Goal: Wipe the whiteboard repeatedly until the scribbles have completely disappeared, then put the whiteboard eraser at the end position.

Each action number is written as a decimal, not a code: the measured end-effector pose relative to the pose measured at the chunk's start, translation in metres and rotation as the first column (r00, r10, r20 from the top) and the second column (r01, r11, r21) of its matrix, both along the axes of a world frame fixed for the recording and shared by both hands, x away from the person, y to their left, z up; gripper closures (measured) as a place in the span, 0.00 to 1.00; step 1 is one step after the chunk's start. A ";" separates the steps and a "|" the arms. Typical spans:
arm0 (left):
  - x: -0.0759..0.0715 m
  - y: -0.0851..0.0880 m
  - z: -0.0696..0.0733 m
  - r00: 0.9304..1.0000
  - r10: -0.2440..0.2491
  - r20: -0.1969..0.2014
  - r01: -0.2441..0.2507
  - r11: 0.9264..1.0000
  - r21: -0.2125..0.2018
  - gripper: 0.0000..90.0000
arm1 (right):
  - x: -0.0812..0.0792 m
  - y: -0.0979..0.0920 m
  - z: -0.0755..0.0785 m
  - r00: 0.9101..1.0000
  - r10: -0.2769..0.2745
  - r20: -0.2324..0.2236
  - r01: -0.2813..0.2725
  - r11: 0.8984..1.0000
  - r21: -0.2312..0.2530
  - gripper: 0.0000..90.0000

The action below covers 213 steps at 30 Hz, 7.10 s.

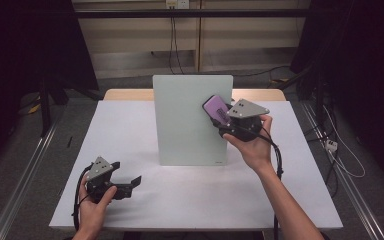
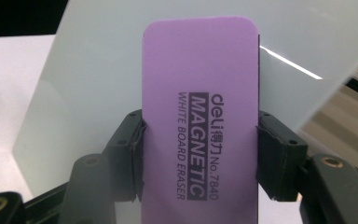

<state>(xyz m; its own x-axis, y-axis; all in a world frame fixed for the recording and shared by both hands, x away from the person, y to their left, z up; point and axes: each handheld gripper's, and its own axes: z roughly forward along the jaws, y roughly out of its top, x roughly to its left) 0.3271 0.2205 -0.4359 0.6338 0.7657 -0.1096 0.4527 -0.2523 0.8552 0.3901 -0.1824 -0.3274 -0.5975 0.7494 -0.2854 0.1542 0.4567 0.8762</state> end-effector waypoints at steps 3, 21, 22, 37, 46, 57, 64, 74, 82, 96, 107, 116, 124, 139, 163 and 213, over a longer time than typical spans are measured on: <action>0.001 -0.001 -0.001 1.000 -0.003 -0.003 0.003 1.000 -0.002 0.06 | -0.002 0.005 -0.008 1.000 0.017 -0.014 -0.017 1.000 0.001 0.46; -0.001 -0.001 0.001 1.000 -0.004 0.006 0.004 1.000 0.015 0.06 | -0.010 0.016 -0.026 0.988 0.118 -0.097 -0.119 0.993 0.002 0.46; -0.002 -0.001 0.001 1.000 -0.002 0.006 0.002 1.000 0.008 0.06 | -0.011 0.016 -0.025 0.988 0.119 -0.097 -0.119 0.993 0.007 0.46; -0.002 -0.001 0.000 1.000 -0.002 0.009 0.002 1.000 0.010 0.06 | -0.015 0.008 -0.025 0.976 0.159 -0.146 -0.153 0.987 0.051 0.46; 0.000 0.000 -0.001 1.000 -0.007 -0.002 0.007 1.000 0.008 0.06 | -0.018 0.008 -0.024 0.965 0.187 -0.182 -0.182 0.982 0.045 0.46; -0.001 -0.001 0.000 1.000 -0.005 -0.001 0.005 1.000 0.010 0.06 | -0.024 0.012 -0.032 0.945 0.233 -0.228 -0.228 0.972 0.051 0.46; -0.002 -0.002 0.001 1.000 -0.002 0.009 0.002 1.000 0.004 0.06 | -0.027 0.016 -0.037 0.930 0.260 -0.258 -0.259 0.965 0.041 0.46; -0.002 0.000 0.001 1.000 0.010 0.008 -0.010 1.000 0.011 0.06 | -0.028 0.024 -0.047 0.893 0.304 -0.331 -0.317 0.948 0.015 0.46; -0.003 0.000 0.001 1.000 0.014 0.006 -0.014 1.000 0.006 0.06 | -0.031 0.028 -0.055 0.869 0.333 -0.367 -0.354 0.935 0.011 0.46; -0.005 0.004 0.002 1.000 0.014 0.009 -0.015 1.000 0.003 0.06 | -0.030 0.038 -0.066 0.841 0.348 -0.416 -0.390 0.921 -0.019 0.46; -0.005 0.004 0.004 1.000 0.009 0.020 -0.009 1.000 0.002 0.06 | -0.037 0.042 -0.065 0.821 0.352 -0.450 -0.417 0.907 -0.051 0.46; -0.004 0.005 0.003 1.000 0.010 0.014 -0.010 1.000 0.004 0.06 | -0.038 0.052 -0.081 0.782 0.356 -0.512 -0.452 0.889 -0.072 0.46; -0.005 0.003 0.003 1.000 0.001 0.014 -0.001 1.000 0.011 0.06 | -0.037 0.059 -0.088 0.753 0.359 -0.551 -0.481 0.872 -0.089 0.46; -0.004 0.002 0.002 1.000 0.002 0.006 -0.002 1.000 0.007 0.06 | -0.033 0.072 -0.102 0.708 0.347 -0.615 -0.520 0.845 -0.122 0.46; -0.004 0.000 0.000 1.000 -0.010 -0.008 0.010 1.000 0.021 0.06 | -0.033 0.074 -0.107 0.710 0.343 -0.615 -0.512 0.851 -0.118 0.46; 0.000 -0.001 -0.001 1.000 0.005 -0.017 -0.005 1.000 0.006 0.06 | -0.047 0.025 -0.088 0.877 0.196 -0.438 -0.170 0.980 0.100 0.09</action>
<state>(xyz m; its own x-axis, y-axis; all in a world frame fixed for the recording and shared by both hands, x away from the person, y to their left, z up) 0.3270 0.2192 -0.4366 0.6283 0.7694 -0.1153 0.4680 -0.2554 0.8460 0.3434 -0.1577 -0.4156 -0.7795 0.6211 0.0815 0.4513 0.4665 0.7607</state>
